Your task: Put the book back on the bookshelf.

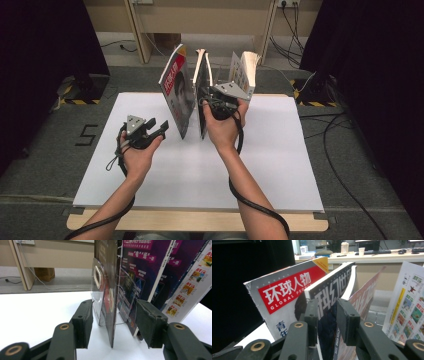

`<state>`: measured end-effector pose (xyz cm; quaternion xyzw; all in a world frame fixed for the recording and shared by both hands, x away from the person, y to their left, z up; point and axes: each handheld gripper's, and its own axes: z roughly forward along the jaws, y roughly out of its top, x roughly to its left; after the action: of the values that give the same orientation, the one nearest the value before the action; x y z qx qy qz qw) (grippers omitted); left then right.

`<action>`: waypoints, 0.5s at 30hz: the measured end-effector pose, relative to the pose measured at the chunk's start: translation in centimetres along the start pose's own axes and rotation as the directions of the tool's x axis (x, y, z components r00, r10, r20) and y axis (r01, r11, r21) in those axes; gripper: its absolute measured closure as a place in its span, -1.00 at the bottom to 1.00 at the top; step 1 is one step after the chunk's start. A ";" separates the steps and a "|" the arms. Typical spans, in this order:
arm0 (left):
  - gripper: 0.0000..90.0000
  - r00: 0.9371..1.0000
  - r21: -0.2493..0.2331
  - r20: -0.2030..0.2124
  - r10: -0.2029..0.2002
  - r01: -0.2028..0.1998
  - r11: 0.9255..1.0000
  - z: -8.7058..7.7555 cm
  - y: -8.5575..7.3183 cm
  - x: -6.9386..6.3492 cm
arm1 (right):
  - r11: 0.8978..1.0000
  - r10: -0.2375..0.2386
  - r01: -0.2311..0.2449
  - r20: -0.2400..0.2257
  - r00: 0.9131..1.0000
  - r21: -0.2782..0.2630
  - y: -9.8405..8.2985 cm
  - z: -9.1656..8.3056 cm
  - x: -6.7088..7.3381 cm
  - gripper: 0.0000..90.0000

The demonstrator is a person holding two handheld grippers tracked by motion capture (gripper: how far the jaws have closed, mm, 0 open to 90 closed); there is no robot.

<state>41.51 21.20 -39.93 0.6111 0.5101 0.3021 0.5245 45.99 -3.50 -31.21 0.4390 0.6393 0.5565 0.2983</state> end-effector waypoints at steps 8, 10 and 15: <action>0.06 1.000 -0.004 0.002 -0.002 0.002 1.000 0.0 0.0 -0.1 | 1.000 0.014 -0.014 -0.003 1.000 0.014 0.2 -0.1 -0.5 0.55; 0.06 1.000 -0.004 0.002 -0.001 0.001 1.000 0.0 0.1 -0.1 | 0.999 0.037 -0.037 -0.001 0.999 0.025 -0.1 0.0 -0.9 0.54; 0.06 1.000 -0.003 0.001 -0.001 0.001 1.000 0.0 0.0 0.0 | 0.998 0.048 -0.049 0.019 0.999 0.043 -0.9 0.1 -1.4 0.53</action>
<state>41.47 21.19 -39.90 0.6103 0.5097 0.3023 0.5257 46.50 -4.69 -32.25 0.4657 0.6377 0.5455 0.2809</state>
